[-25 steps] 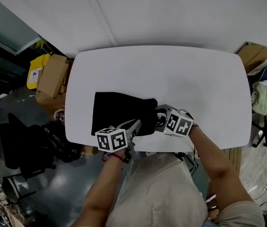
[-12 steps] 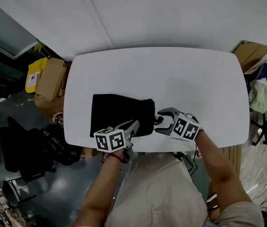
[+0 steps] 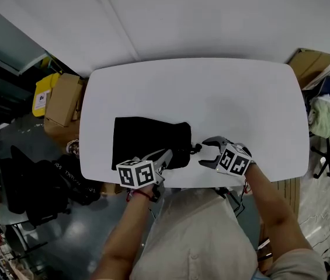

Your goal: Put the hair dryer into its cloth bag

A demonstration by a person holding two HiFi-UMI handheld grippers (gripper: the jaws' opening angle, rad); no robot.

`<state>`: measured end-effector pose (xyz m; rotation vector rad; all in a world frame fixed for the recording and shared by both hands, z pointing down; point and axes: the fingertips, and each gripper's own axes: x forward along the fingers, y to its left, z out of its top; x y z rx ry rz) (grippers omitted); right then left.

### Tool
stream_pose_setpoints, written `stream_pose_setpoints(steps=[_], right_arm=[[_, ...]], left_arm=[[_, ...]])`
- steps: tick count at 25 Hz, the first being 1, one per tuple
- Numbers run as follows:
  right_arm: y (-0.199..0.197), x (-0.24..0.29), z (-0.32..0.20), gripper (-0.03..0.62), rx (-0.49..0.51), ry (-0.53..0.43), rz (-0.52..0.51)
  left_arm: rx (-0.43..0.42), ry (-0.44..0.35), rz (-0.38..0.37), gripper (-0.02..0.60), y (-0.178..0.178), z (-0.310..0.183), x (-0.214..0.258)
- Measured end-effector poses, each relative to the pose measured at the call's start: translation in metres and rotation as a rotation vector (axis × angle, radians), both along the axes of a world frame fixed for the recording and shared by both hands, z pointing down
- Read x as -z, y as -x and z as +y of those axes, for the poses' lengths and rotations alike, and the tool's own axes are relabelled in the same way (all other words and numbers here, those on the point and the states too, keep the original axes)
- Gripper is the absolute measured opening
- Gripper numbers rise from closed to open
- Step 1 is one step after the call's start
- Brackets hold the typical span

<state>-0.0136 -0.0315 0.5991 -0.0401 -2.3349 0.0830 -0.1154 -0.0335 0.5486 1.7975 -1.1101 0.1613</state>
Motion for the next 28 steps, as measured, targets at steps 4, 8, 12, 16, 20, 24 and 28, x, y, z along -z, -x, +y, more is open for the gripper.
stream_pose_setpoints(steps=[4, 8, 12, 16, 20, 24, 28], right_arm=[[0.001, -0.008, -0.001, 0.278, 0.009, -0.014, 0.014], [0.005, -0.012, -0.002, 0.244, 0.026, -0.029, 0.022], [0.009, -0.016, -0.006, 0.205, 0.037, -0.055, 0.032], [0.013, -0.015, -0.012, 0.138, 0.030, -0.089, 0.031], [0.015, -0.017, -0.012, 0.123, 0.073, -0.104, 0.048], [0.017, -0.018, -0.010, 0.116, 0.122, -0.086, 0.060], [0.018, -0.019, -0.005, 0.084, 0.166, -0.044, 0.070]], left_arm=[[-0.002, 0.005, -0.004, 0.031, 0.000, -0.001, -0.002], [-0.003, 0.010, -0.007, 0.031, -0.002, -0.001, -0.002], [-0.004, 0.012, -0.008, 0.031, -0.001, -0.002, -0.003], [-0.001, 0.014, -0.009, 0.031, -0.003, -0.003, -0.003], [0.000, 0.016, -0.009, 0.031, -0.004, -0.004, -0.003], [-0.002, 0.018, -0.006, 0.031, -0.004, -0.004, -0.004], [-0.003, 0.020, -0.003, 0.031, -0.005, -0.004, -0.004]])
